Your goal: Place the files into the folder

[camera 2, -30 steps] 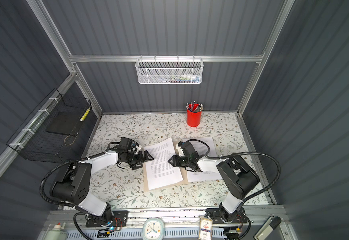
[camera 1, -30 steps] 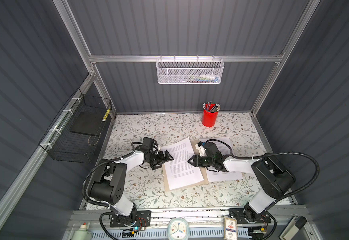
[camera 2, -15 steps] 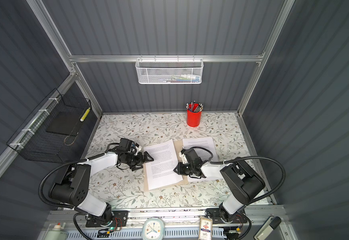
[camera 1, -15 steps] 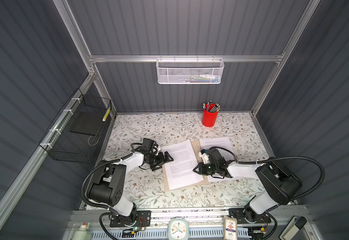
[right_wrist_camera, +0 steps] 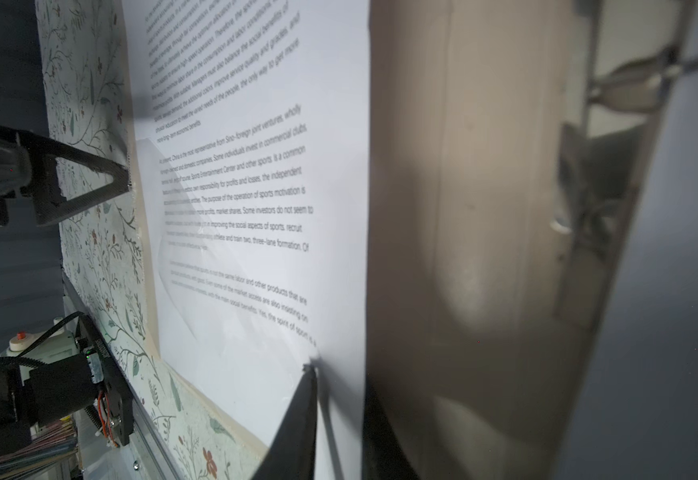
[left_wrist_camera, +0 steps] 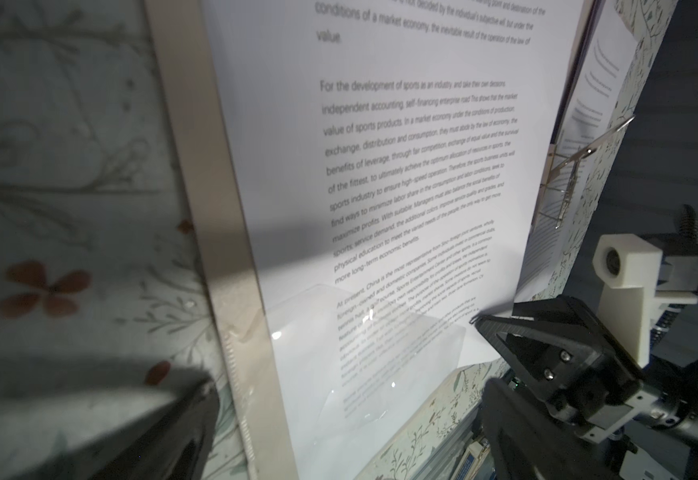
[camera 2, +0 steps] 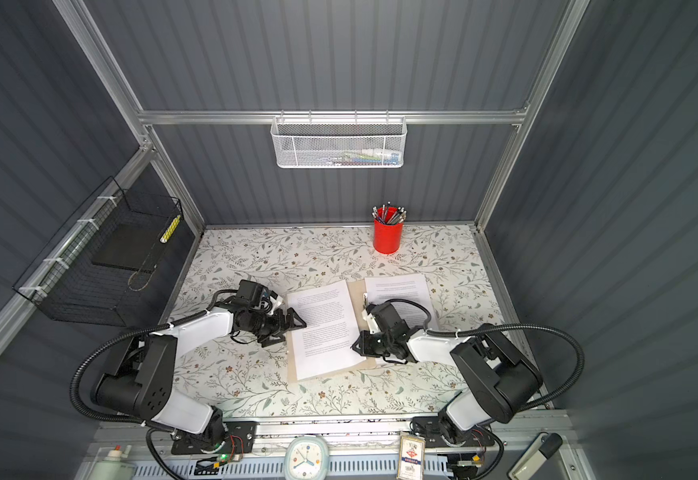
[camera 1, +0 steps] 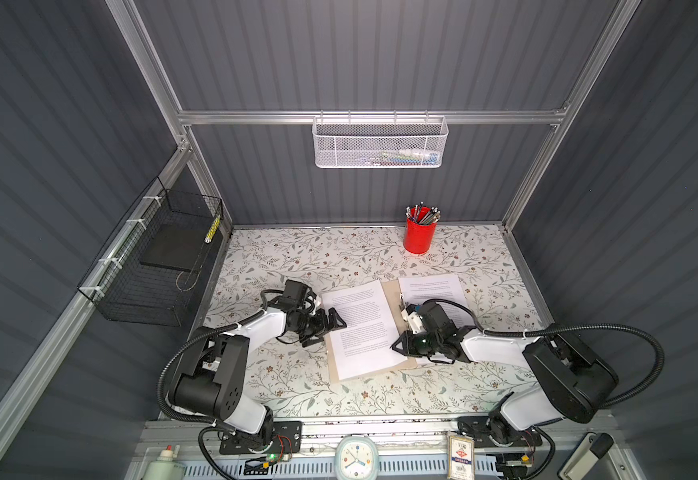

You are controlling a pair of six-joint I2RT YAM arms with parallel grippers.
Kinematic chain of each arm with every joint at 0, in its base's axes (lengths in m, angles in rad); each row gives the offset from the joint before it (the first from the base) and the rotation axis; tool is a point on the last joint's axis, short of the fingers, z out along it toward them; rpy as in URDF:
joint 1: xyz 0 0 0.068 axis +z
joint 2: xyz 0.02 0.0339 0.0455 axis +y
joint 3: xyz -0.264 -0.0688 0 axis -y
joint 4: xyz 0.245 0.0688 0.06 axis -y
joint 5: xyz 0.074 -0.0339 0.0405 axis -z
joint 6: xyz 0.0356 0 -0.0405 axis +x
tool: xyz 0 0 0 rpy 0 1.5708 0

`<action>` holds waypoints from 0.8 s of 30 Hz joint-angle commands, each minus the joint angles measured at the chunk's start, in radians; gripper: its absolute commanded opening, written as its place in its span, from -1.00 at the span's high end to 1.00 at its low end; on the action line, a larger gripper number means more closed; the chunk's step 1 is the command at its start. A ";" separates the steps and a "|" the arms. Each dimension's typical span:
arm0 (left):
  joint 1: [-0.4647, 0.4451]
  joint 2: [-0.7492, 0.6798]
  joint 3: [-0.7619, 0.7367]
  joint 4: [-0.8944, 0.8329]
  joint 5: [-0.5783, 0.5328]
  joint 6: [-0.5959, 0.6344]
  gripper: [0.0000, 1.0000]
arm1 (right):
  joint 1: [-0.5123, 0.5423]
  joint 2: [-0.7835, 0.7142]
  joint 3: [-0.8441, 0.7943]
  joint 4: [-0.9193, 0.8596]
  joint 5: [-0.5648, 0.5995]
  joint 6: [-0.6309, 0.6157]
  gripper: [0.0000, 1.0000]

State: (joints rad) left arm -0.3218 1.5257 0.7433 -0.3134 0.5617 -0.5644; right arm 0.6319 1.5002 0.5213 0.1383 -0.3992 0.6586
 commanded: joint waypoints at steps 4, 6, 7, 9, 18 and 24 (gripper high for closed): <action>-0.056 -0.039 -0.075 -0.125 -0.029 -0.004 -1.00 | 0.005 -0.046 -0.024 -0.043 0.022 0.006 0.65; -0.078 -0.057 -0.087 -0.129 -0.026 -0.017 -0.99 | 0.005 -0.057 -0.034 -0.043 0.018 0.012 0.70; -0.094 -0.067 -0.090 -0.131 -0.027 -0.025 -0.99 | 0.005 -0.061 -0.038 -0.047 0.017 0.012 0.76; -0.117 -0.081 -0.094 -0.138 -0.035 -0.037 -0.99 | 0.005 -0.063 -0.042 -0.050 0.015 0.017 0.89; -0.141 -0.063 -0.118 -0.114 -0.055 -0.057 -0.99 | 0.037 -0.013 -0.039 0.020 -0.020 0.062 1.00; -0.152 -0.050 -0.119 -0.098 -0.066 -0.065 -0.99 | 0.070 0.009 -0.039 0.055 -0.017 0.109 1.00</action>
State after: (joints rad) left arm -0.4576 1.4296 0.6662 -0.3691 0.5442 -0.6147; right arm 0.6830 1.4944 0.4847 0.1852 -0.3996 0.7341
